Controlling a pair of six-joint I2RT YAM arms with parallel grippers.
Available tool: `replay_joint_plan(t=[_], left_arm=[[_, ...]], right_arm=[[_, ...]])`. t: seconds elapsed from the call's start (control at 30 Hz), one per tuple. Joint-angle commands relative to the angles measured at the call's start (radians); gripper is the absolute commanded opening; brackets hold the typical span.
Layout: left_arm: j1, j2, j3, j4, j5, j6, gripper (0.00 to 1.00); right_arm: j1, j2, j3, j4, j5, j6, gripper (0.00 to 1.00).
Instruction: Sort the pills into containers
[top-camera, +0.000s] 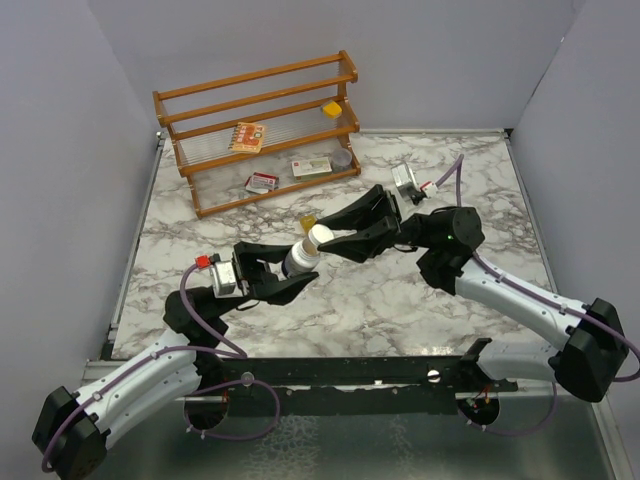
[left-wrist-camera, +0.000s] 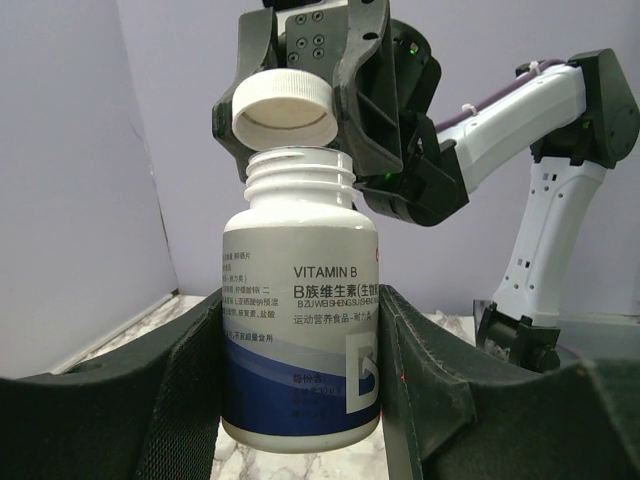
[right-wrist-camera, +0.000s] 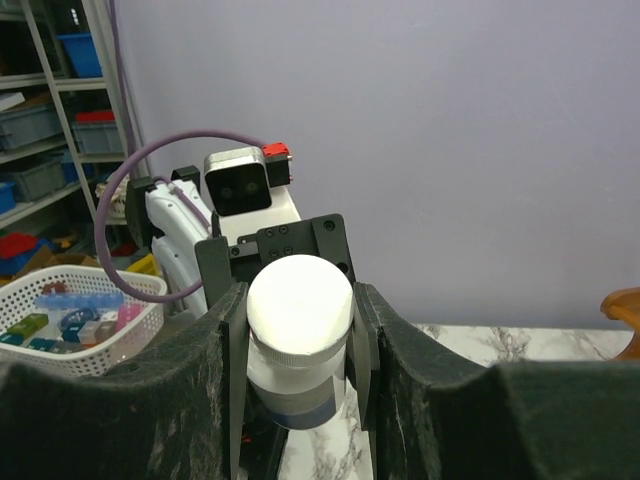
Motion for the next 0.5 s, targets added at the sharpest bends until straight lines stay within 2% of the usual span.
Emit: replay_joint_plan(t=[0.0, 0.47], left_arm=[[0.000, 0.004, -0.014, 0.098, -0.022, -0.041, 0.00], [0.001, 0.067, -0.025, 0.195, -0.039, -0.098, 0.00]], right_arm=[[0.002, 0.021, -0.015, 0.067, 0.015, 0.003, 0.01], [0.002, 0.047, -0.021, 0.141, -0.007, 0.011, 0.01]])
